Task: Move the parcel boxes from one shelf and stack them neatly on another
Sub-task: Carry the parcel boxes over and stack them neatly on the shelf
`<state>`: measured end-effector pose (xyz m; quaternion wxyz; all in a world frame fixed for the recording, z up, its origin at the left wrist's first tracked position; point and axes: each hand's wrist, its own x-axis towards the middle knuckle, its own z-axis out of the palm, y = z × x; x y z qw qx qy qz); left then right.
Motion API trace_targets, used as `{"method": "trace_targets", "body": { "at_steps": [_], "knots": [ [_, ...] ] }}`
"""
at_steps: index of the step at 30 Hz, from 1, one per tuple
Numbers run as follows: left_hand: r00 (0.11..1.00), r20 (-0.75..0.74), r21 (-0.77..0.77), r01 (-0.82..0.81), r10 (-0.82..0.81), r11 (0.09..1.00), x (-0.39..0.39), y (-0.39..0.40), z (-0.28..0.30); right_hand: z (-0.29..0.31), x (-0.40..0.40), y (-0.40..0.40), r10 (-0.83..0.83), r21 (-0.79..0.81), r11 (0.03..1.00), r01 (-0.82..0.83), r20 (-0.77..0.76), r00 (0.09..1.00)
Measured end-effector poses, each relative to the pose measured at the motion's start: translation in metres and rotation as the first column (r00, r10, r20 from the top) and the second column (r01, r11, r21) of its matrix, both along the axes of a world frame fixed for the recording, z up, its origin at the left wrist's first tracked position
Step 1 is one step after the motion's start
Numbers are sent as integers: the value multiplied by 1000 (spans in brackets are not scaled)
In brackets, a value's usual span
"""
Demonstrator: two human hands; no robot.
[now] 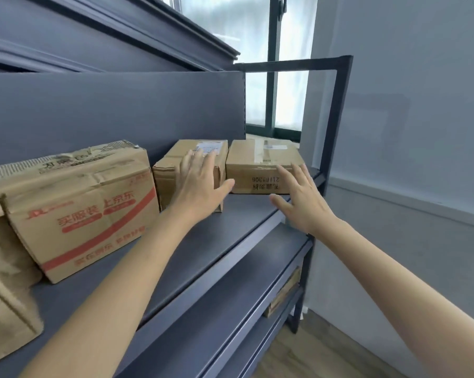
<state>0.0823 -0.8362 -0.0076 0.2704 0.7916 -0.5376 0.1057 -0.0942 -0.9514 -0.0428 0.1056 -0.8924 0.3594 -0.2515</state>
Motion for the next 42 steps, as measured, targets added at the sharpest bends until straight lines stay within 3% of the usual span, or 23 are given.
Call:
{"method": "trace_targets", "body": {
  "at_steps": [7, 11, 16, 21, 25, 29, 33, 37, 42],
  "knots": [
    [987, -90, -39, -138, 134, 990, 78, -75, 8, 9, 81, -57, 192, 48, 980, -194, 49, 980],
    [947, -79, 127, -300, 311, 945, 119, -104, 15, 11, 144, -65, 356, 108, 926, -362, 74, 932],
    [842, -124, 327, -466, 526, 822, 141, -125, 14, -9, 178, -73, 397, 158, 881, -446, 268, 878],
    [809, -129, 257, -531, 573, 807, 142, -129, 13, -12, 186, -75, 369, 231, 826, -514, 469, 803],
    [802, -100, 147, -573, 588, 806, 130, -120, 44, 15, 183, -74, 373, 187, 808, -559, 573, 730],
    [831, -125, -43, -550, 542, 834, 102, -117, 108, 62, 171, -84, 351, 100, 824, -557, 683, 641],
    [922, -282, -242, -335, 265, 910, 80, -152, 135, 91, 143, -133, 324, -3, 875, -483, 745, 583],
    [901, -432, -314, -183, 32, 932, 78, -209, 102, 75, 116, -185, 225, 101, 910, -403, 696, 682],
    [885, -462, -298, -218, 59, 929, 74, -240, 66, 52, 104, -213, 187, 177, 915, -362, 610, 770]
  ]
}}
